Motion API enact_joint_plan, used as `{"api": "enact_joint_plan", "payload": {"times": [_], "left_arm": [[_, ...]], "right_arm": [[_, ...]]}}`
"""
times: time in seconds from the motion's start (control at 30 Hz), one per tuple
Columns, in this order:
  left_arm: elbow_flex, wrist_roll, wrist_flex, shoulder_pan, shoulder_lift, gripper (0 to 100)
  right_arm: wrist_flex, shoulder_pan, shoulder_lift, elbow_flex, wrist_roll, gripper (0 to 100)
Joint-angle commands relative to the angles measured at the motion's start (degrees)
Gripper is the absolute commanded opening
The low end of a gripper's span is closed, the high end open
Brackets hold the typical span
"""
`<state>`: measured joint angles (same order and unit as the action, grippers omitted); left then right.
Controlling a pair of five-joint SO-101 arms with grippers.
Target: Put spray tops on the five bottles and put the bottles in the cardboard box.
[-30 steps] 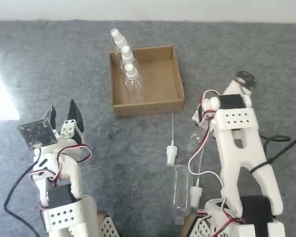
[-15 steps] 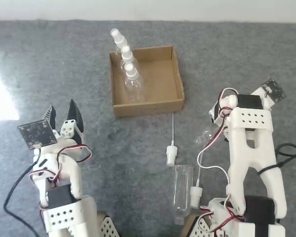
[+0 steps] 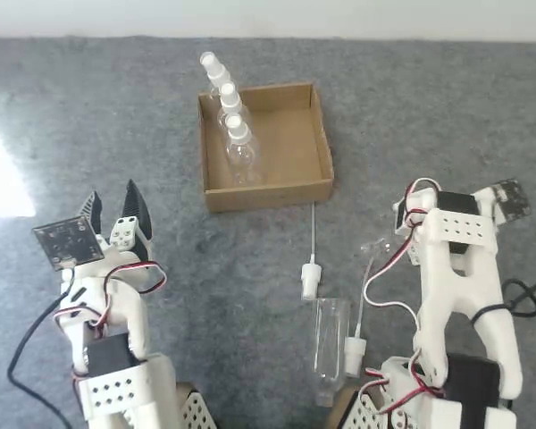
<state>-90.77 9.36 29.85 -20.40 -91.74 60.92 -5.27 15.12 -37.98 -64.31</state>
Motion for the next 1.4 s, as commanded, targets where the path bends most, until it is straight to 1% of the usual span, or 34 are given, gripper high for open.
{"api": "enact_joint_plan", "payload": {"times": [0.0, 0.27, 0.5, 0.6, 0.73, 0.83, 1.17, 1.37], "left_arm": [[0.22, -0.70, -1.93, -0.26, 0.35, 18], [0.04, -0.70, -2.64, -0.26, 0.35, 18], [0.04, -0.70, -2.64, -0.26, 0.35, 18], [0.04, -0.70, -2.64, -0.26, 0.35, 18], [0.04, -0.70, -2.64, -0.26, 0.35, 18], [0.04, -0.70, -2.64, -0.26, 0.35, 18], [0.04, -0.70, -2.64, -0.26, 0.35, 18], [0.04, -0.70, -2.64, -0.26, 0.35, 18]], "right_arm": [[-2.33, -2.51, 2.68, 0.70, -2.29, 7.8], [-2.33, -5.14, 2.68, 0.70, -4.57, 7.8], [-2.33, -7.34, 2.59, 0.70, -4.75, 7.9], [-2.24, -8.57, 2.59, 0.70, -6.51, 7.9], [-1.98, -9.01, 2.59, 0.62, -7.12, 7.9], [-1.80, -9.01, 2.59, 0.62, -9.23, 7.9], [-1.80, -8.75, 2.59, -0.26, -9.32, 7.9], [-1.98, -8.48, 2.68, -0.26, -9.23, 15.1]]}}
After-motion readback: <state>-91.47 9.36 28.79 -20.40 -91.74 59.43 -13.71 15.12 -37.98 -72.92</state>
